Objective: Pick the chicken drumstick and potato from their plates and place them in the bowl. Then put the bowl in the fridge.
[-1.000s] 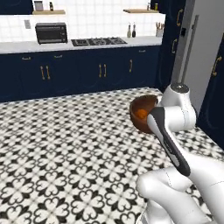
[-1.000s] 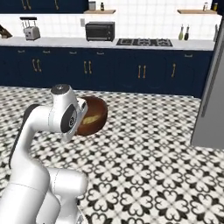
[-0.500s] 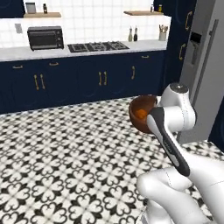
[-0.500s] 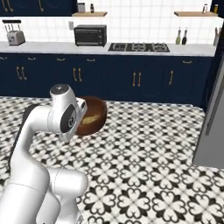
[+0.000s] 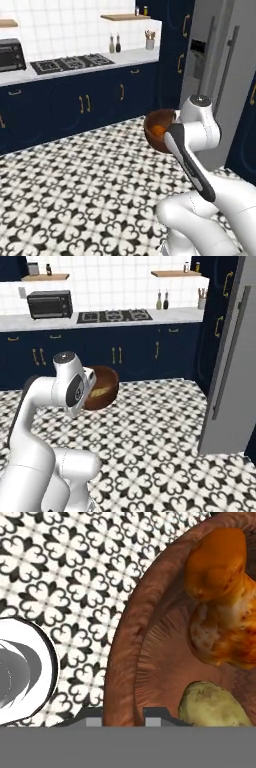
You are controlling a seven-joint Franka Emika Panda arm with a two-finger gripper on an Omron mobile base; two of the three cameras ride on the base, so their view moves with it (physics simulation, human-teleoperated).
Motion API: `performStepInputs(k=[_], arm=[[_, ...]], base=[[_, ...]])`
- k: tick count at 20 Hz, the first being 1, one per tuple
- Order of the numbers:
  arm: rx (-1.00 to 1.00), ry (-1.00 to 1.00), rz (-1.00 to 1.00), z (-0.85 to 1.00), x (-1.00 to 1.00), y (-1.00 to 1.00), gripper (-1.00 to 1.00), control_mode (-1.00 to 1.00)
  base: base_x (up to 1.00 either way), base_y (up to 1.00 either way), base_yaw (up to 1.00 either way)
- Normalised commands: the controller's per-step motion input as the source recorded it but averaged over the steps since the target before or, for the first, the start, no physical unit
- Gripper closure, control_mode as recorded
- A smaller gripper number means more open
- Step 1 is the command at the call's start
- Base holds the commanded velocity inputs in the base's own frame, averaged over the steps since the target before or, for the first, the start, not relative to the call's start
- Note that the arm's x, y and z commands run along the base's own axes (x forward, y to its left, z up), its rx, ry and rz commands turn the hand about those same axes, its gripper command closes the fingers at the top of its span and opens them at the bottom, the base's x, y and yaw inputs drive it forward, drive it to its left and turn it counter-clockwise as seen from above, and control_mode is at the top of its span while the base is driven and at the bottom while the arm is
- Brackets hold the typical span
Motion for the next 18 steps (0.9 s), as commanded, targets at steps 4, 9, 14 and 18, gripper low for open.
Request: performStepInputs(k=[4, 9, 14, 18], arm=[[0.00, 0.00, 0.00, 0.00, 0.00, 0.00, 1.00, 1.00], [0.00, 0.00, 0.00, 0.00, 0.00, 0.00, 1.00, 1.00], [0.00, 0.00, 0.00, 0.00, 0.00, 0.00, 1.00, 1.00], [0.00, 0.00, 0.00, 0.00, 0.00, 0.00, 1.00, 1.00]], base=[[1.00, 0.84, -0.58], [1.00, 0.82, -0.62], [0.97, 0.72, -0.66], [1.00, 0.72, -0.66]])
